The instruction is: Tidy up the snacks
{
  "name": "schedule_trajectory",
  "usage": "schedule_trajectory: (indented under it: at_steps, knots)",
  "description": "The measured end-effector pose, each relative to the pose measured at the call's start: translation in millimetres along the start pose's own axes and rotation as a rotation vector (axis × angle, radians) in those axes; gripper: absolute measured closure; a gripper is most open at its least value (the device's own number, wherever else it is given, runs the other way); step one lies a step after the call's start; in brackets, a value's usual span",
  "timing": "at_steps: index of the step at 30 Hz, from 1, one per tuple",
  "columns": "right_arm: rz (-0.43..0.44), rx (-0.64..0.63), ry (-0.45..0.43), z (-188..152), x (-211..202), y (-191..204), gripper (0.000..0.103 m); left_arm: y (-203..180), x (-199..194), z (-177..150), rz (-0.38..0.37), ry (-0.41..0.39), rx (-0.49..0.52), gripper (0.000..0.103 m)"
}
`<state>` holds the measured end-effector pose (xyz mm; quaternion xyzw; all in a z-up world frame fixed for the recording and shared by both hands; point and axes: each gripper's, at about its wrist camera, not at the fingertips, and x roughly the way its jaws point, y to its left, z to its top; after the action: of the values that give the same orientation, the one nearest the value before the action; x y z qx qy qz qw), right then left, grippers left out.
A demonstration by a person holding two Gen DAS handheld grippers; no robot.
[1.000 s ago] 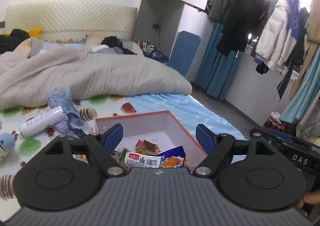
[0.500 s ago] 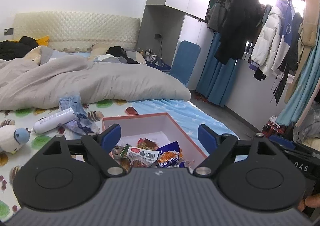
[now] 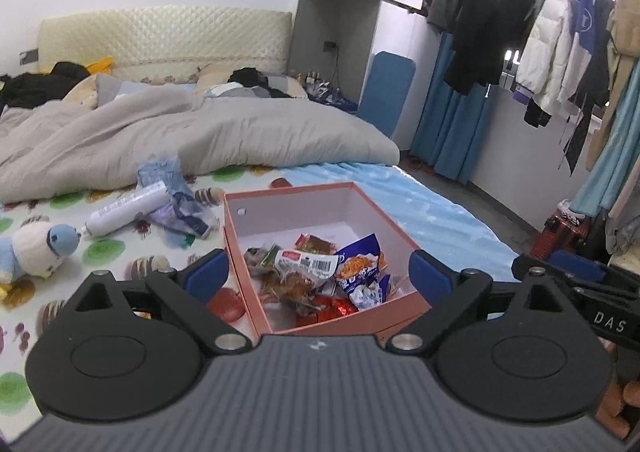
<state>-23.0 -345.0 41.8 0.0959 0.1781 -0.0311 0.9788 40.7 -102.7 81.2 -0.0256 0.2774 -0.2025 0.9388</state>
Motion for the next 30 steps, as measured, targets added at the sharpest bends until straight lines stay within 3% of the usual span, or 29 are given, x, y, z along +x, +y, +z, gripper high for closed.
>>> schedule_trajectory:
  at_steps: [9,30]
  knots:
    - [-0.013,0.015,0.031,-12,3,-4,0.029,4,14,-12,0.016,0.046,-0.010,0.003]
    - [0.003,0.028,0.034,-13,5,-3,0.029,1,10,-12,0.016,0.034,0.014,0.002]
